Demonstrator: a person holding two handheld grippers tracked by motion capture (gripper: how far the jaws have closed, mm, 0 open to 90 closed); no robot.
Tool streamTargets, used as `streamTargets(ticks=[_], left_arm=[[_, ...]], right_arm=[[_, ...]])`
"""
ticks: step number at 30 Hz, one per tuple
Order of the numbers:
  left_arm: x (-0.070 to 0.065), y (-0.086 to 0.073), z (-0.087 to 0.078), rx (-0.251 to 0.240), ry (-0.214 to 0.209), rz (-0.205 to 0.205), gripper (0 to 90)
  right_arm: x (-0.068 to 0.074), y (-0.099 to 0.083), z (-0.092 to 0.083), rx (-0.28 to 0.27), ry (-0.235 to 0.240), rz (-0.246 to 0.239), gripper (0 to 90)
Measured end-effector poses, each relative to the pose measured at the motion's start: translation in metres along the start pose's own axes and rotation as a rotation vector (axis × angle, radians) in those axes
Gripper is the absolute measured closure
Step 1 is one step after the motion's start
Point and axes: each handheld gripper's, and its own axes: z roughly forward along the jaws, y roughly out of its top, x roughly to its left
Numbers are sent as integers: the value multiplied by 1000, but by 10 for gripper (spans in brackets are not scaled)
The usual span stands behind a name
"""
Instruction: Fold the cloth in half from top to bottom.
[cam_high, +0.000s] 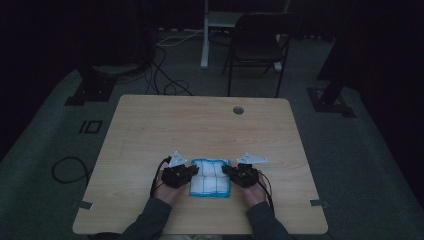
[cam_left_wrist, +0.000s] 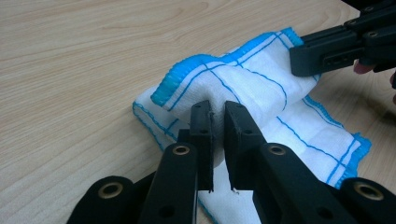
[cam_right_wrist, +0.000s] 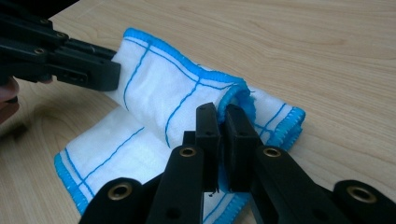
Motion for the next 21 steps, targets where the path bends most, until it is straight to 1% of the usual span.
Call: streamTargets(ticks=[5, 11, 15, 19, 21], left_arm=[[2, 6, -6, -27, 23, 3, 824], [14, 18, -10, -55, 56, -26, 821], [23, 28, -8, -64, 80, -52, 812], [31, 39, 0, -55, 95, -54, 795], [34, 42, 6, -36, 100, -51, 786]], right_arm=[[0, -2, 0, 3, -2, 2, 864], [2, -6, 0, 6, -2, 2, 861], [2, -5, 0, 2, -3, -2, 860], [2, -5, -1, 2, -1, -3, 858], [2, -5, -1, -1, 0, -6, 857]])
